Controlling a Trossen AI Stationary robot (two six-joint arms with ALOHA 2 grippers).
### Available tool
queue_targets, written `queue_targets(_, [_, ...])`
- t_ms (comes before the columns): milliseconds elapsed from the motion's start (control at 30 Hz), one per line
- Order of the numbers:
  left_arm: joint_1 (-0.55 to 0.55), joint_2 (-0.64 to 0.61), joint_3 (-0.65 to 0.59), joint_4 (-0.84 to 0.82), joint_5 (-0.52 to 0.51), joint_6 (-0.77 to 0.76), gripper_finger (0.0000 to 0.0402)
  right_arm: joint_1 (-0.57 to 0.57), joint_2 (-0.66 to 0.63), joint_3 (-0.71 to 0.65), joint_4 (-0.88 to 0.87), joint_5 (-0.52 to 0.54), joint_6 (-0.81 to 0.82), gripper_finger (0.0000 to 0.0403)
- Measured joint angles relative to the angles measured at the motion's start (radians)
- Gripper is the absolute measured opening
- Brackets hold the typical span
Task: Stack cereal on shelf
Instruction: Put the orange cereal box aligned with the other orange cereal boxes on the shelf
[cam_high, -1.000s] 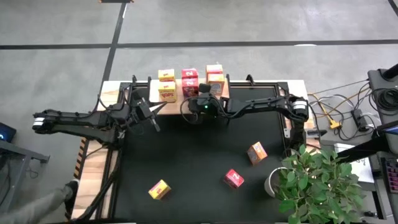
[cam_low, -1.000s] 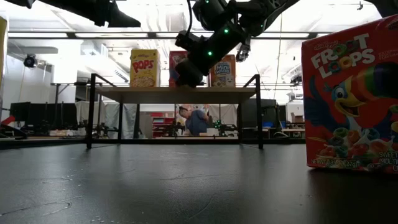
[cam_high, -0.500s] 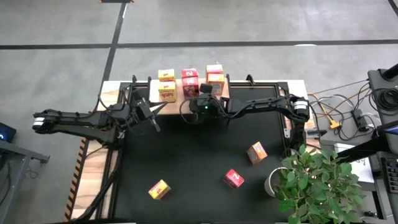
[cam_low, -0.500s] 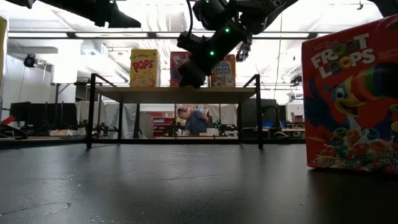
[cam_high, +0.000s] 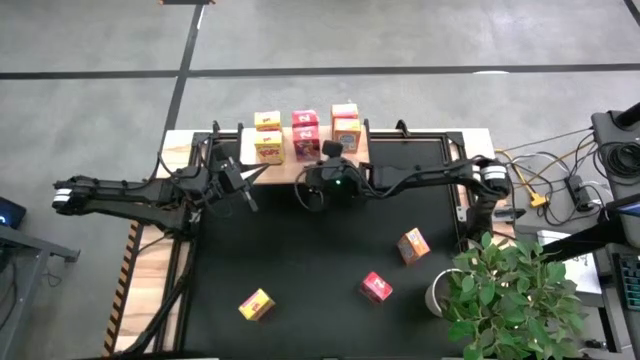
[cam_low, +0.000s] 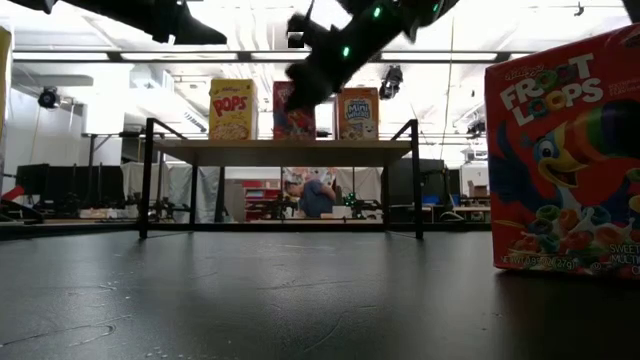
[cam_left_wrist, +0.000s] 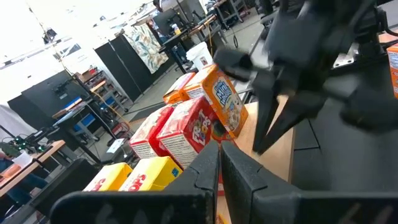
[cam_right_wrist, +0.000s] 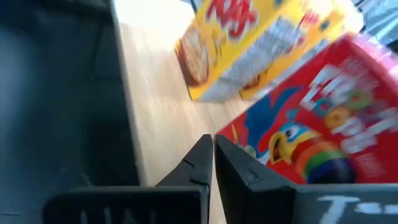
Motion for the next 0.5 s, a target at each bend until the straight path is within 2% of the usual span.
queue_targets(300, [0.0, 0.001, 0.0, 0.004, 0.0, -0.002, 0.0, 0.106, -0.186, 0.0, -0.247, -0.023, 0.202, 0.0009])
queue_targets(400, [0.0, 0.002, 0.0, 0.004, 0.0, -0.007, 0.0, 0.132, -0.256, 0.0, -0.378, -0.096, 0.351, 0.0009])
queue_targets(500, [0.0, 0.003, 0.0, 0.005, 0.0, -0.009, 0.0, 0.144, -0.319, 0.0, -0.522, -0.219, 0.536, 0.0009])
